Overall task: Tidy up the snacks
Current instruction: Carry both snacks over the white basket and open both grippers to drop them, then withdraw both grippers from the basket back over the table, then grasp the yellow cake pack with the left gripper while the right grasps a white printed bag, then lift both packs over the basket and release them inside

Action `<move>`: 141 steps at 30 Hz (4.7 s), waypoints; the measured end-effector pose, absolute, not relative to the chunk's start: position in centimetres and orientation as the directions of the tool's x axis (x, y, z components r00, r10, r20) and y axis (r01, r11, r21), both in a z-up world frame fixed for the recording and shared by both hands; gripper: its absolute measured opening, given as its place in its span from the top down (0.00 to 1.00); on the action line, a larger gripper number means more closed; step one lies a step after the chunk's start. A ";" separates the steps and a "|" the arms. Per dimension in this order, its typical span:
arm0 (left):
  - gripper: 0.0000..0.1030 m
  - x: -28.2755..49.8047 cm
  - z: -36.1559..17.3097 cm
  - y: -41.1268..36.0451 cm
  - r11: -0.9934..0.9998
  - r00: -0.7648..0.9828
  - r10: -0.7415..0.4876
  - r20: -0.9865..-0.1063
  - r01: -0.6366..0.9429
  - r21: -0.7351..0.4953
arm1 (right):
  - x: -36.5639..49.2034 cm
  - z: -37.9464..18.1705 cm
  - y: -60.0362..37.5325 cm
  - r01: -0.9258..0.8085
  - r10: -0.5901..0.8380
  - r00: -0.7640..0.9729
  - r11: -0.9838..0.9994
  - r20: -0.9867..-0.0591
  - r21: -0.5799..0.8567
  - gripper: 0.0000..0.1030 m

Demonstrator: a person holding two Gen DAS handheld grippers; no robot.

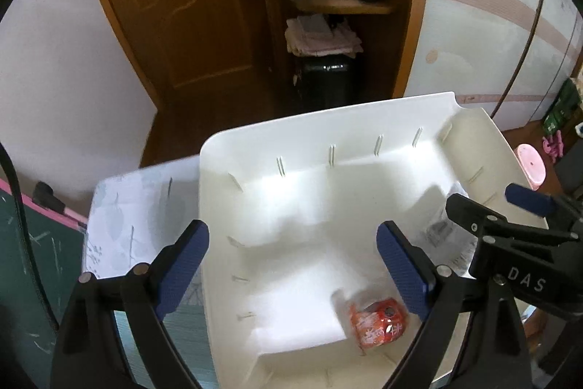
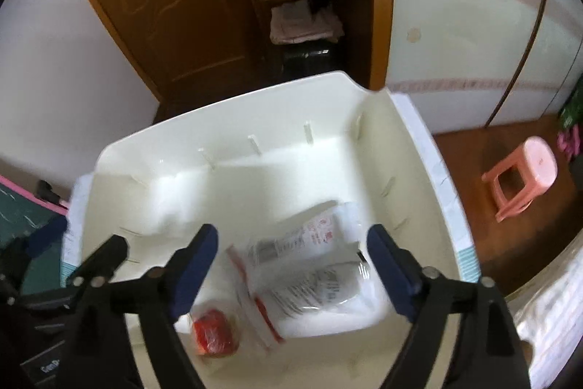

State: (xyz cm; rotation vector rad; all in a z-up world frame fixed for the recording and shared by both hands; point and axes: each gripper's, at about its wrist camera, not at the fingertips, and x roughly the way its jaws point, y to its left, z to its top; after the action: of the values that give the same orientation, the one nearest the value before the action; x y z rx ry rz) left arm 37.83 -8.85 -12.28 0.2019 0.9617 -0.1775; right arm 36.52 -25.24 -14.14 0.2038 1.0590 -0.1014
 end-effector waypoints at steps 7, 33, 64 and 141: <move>0.10 37.3 -12.5 -8.6 0.961 0.520 -0.119 -0.846 0.276 0.035 | 36.5 -14.3 -25.9 0.151 0.061 0.464 0.977 -0.884 0.147 0.12; 0.10 26.1 2.2 -1.5 0.954 0.663 -0.094 -0.743 0.273 0.123 | 26.5 0.6 -22.0 -0.006 0.128 0.591 0.988 -0.797 0.154 0.12; 0.09 12.5 -3.6 6.3 0.947 0.712 -0.083 -0.697 0.274 0.168 | 13.2 -4.4 -13.3 -0.129 0.232 0.556 0.973 -0.798 0.193 0.13; 0.66 25.2 10.9 -2.2 0.950 0.750 -0.183 -0.636 0.301 0.081 | 23.3 12.6 -18.1 -0.139 0.160 0.781 0.987 -0.604 0.082 1.00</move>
State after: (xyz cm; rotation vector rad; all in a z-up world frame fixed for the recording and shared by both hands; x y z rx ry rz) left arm 25.16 -2.20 10.91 0.1832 0.6732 -0.2663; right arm 23.26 -18.12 12.59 0.0337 0.6548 0.1614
